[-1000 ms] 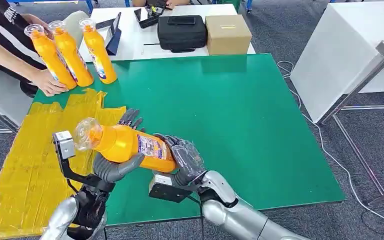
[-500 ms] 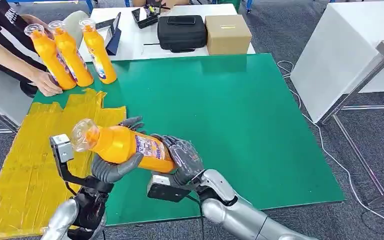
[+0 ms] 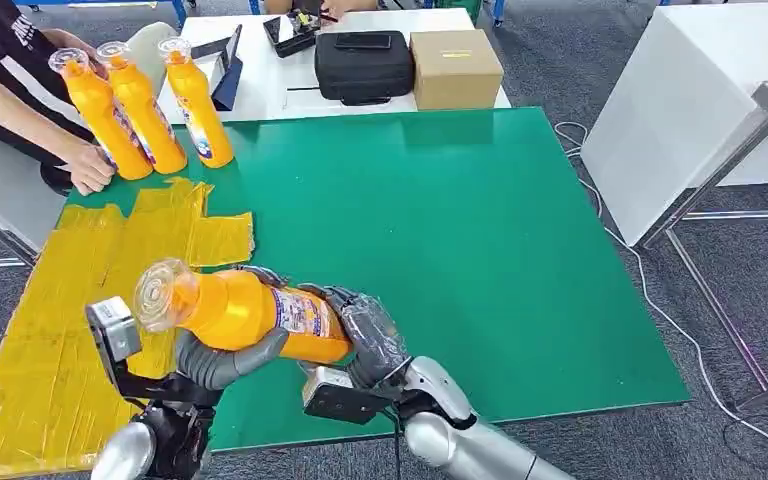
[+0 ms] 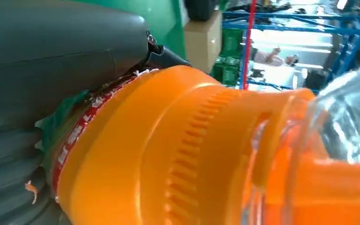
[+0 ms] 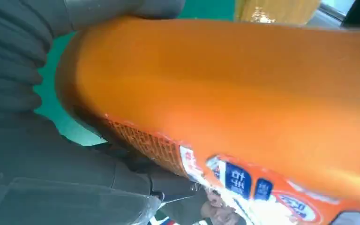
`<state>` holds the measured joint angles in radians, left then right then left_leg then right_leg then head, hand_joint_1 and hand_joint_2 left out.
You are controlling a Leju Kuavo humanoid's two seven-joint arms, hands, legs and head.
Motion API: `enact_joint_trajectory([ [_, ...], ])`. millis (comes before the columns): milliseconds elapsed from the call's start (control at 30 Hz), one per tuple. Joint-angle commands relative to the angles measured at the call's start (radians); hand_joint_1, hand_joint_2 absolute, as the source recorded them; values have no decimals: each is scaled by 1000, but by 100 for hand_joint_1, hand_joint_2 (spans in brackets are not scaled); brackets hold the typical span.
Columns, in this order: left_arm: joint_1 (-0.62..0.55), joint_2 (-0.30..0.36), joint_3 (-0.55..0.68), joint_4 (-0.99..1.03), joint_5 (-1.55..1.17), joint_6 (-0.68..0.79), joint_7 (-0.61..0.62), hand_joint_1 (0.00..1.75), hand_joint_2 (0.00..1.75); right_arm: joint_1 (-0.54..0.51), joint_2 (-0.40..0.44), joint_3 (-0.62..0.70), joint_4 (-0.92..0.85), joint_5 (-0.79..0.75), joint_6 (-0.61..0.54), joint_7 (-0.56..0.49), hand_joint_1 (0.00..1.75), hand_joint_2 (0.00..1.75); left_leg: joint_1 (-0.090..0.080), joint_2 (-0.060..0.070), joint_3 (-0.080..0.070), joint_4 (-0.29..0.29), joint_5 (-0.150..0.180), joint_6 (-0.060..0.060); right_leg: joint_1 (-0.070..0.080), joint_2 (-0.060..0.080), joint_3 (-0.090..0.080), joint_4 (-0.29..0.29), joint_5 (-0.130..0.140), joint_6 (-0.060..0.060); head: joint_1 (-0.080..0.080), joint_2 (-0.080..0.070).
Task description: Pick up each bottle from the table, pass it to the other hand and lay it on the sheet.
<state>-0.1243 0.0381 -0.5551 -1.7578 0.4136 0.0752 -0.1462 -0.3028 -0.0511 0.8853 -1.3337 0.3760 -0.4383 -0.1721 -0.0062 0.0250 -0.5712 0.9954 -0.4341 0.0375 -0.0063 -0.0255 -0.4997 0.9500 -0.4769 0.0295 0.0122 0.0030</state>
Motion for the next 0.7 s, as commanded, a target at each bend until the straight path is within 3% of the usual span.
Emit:
enact_joint_trajectory([
  [33,160,46,191,-212,-52,-4,-103,175,175,247,-138,-325,-408,-264,214,-113,0,175,0,-4,0,1,-1,-2,0,-1,2,0,-2,0,0,0],
  [200,266,13,334,-223,-123,27,-125,175,175,403,-120,-457,-585,-403,405,-179,0,175,0,-4,1,0,-3,-3,-1,1,3,0,-3,-1,0,0],
  [367,274,5,341,-219,-138,31,-132,175,175,410,-111,-454,-592,-409,420,-183,0,175,0,-4,0,-1,-2,-3,-1,1,1,-1,-2,-1,0,0],
  [533,343,-47,371,-221,-586,312,-167,175,175,507,-121,-528,-700,-533,560,-271,0,175,0,-4,0,-1,-2,-2,0,0,0,-1,-2,-1,0,0],
  [700,331,-21,320,-150,-1194,518,-133,173,175,529,-116,-536,-726,-517,608,-298,0,175,0,-5,2,-1,-3,-2,0,0,3,-2,-3,-1,0,0],
])
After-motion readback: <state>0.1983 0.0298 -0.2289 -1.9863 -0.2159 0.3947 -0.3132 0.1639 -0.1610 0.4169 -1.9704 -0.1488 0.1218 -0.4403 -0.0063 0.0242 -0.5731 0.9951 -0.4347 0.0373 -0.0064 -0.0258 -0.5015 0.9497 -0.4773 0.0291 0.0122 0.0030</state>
